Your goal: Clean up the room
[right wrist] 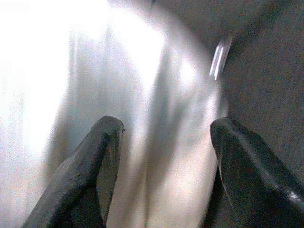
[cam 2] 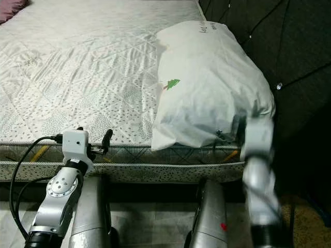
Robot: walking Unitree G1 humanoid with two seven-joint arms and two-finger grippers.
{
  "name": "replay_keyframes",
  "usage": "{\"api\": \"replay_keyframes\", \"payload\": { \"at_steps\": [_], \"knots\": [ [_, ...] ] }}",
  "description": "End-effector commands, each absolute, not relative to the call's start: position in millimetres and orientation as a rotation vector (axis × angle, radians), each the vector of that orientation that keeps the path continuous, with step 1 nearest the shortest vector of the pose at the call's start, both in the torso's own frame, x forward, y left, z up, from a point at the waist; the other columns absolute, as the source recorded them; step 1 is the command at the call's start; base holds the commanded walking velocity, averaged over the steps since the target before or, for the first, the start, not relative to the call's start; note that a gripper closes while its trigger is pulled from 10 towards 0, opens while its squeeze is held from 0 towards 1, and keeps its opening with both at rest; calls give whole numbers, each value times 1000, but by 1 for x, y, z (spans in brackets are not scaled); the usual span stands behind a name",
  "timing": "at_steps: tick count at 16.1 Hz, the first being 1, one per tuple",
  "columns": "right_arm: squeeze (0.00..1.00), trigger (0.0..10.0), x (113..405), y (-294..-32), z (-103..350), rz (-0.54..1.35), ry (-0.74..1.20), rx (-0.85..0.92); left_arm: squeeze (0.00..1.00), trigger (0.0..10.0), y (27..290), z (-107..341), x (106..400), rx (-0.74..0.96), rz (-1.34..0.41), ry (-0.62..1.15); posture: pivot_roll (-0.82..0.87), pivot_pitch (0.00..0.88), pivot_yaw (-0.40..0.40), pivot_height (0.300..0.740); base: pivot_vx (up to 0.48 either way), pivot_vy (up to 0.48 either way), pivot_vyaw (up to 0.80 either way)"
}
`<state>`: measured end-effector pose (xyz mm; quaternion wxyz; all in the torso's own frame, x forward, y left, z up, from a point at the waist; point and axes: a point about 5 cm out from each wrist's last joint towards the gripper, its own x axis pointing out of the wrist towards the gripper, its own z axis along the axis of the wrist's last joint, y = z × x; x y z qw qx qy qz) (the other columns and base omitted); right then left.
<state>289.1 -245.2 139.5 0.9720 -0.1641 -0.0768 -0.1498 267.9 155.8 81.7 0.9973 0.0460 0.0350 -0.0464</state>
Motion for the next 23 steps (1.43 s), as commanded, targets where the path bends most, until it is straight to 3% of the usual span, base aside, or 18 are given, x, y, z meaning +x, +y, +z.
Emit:
{"api": "replay_keyframes", "payload": {
  "at_steps": [1, 4, 6, 7, 8, 10, 12, 14, 17, 19, 20, 21, 23],
  "knots": [
    [1000, 10000, 299, -238, 174, -293, -285, -340, 0, 10000, 157, 85, 269, 93, -96, 58, -24, 0, -15, 456, 0, 0, 0],
    [1000, 10000, 331, -203, 196, -153, -365, -381, 0, 10000, 157, 86, 270, 94, -89, 56, -13, 0, -13, 456, 0, 0, 0],
    [1000, 10000, 354, -158, 184, -6, -308, -369, 0, 10000, 157, 87, 272, 102, -77, 52, 14, 0, -10, 456, 0, 0, 0],
    [1000, 10000, 363, -139, 174, 45, -227, -284, 0, 10000, 158, 89, 273, 105, -72, 51, 49, 0, -17, 456, 0, 0, 0],
    [1000, 10000, 374, -105, 152, 103, -25, -74, 0, 10000, 162, 92, 273, 108, -56, 42, 67, 0, -14, 456, 0, 0, 0],
    [1000, 10000, 373, -76, 115, 93, 304, 206, 0, 10000, 164, 95, 272, 105, -47, 26, 98, 0, -15, 456, 0, 0, 0],
    [1000, 10000, 370, -69, 105, 82, 379, 268, 0, 10000, 164, 96, 274, 118, -52, 26, 115, 0, -18, 456, 0, 0, 0],
    [1000, 10000, 372, -64, 109, 118, 333, 285, 0, 10000, 165, 98, 277, 126, -57, 21, 108, 0, -16, 456, 0, 0, 0],
    [1000, 10000, 380, -97, 167, 115, -128, 160, 0, 10000, 163, 110, 289, 96, -18, -41, 77, 0, -11, 456, 0, 0, 0],
    [1000, 10000, 370, -117, 182, 54, -294, 77, 0, 10000, 164, 117, 294, 89, 4, -80, 70, 0, -13, 456, 0, 0, 0],
    [267, 10000, 363, -125, 183, 41, -337, 27, 0, 10000, 163, 119, 295, 81, 11, -98, 68, 0, -15, 456, 0, 0, 0],
    [0, 10000, 349, -137, 174, 29, -322, 9, 0, 10000, 162, 124, 293, 78, 27, -127, 60, 0, -19, 456, 0, 0, 0],
    [0, 10000, 332, -145, 157, 34, -278, -33, 0, 10000, 161, 125, 290, 52, 27, -127, 39, 0, -11, 456, 0, 0, 0]
  ]
}}
